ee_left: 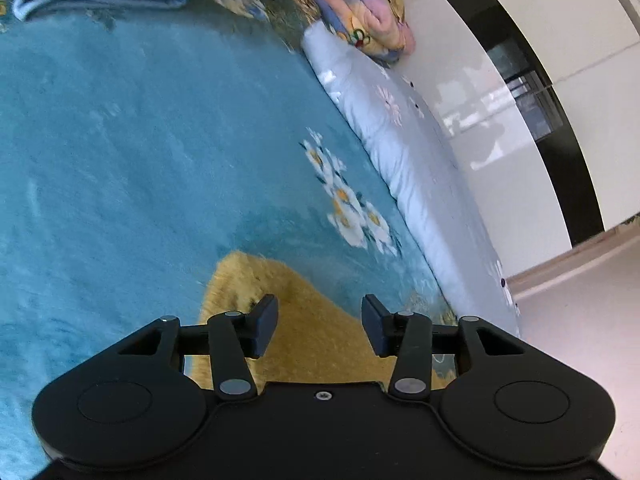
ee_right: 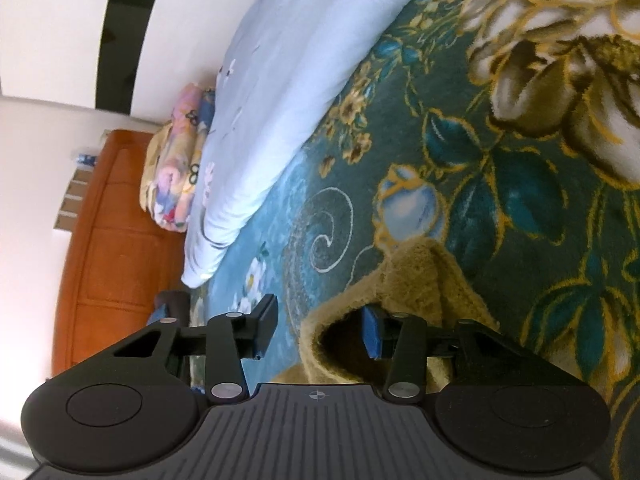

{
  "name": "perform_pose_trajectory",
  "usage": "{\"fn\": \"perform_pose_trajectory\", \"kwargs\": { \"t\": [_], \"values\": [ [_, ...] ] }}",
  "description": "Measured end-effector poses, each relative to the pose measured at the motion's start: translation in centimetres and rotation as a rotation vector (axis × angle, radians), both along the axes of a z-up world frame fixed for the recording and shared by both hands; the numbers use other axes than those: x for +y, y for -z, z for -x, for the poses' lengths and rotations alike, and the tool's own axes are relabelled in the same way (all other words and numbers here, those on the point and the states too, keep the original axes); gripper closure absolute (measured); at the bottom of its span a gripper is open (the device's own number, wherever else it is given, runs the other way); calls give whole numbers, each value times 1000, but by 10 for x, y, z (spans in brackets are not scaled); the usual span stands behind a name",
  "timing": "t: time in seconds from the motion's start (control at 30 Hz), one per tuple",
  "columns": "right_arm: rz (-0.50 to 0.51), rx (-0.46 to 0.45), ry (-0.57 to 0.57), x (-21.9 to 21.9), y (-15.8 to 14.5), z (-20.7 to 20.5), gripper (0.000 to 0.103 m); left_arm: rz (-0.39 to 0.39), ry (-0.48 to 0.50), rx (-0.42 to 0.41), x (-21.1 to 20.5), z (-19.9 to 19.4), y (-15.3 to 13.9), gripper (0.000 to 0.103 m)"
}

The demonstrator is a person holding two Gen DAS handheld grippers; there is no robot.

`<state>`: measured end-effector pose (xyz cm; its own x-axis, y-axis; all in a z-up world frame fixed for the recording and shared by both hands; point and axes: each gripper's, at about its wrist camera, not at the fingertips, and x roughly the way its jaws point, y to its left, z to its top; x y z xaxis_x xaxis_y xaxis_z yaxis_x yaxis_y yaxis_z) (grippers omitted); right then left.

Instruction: Fold clothes

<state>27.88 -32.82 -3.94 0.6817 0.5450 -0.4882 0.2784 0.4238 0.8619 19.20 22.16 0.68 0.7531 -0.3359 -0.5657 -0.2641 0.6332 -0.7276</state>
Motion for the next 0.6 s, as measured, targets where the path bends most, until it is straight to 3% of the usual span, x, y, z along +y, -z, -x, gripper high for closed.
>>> {"fn": "perform_pose_trajectory", "kwargs": {
  "t": [0.2,0.3,0.43,0.5,0.53,0.6],
  "values": [
    [23,3,-12,3,-2,0,62,-30,-73,62,12,1,11,58],
    [22,10,-10,1,0,-2,63,33,-54,48,14,-4,18,58],
    [-2,32,13,2,6,-7,70,10,-31,51,6,-18,17,59],
    [-1,40,12,3,8,-10,75,17,-23,68,4,-23,17,69],
    [2,46,14,2,8,-11,77,20,-19,76,3,-25,17,85],
    [10,61,19,2,9,-14,85,16,-10,72,1,-25,14,90]
  ]
}}
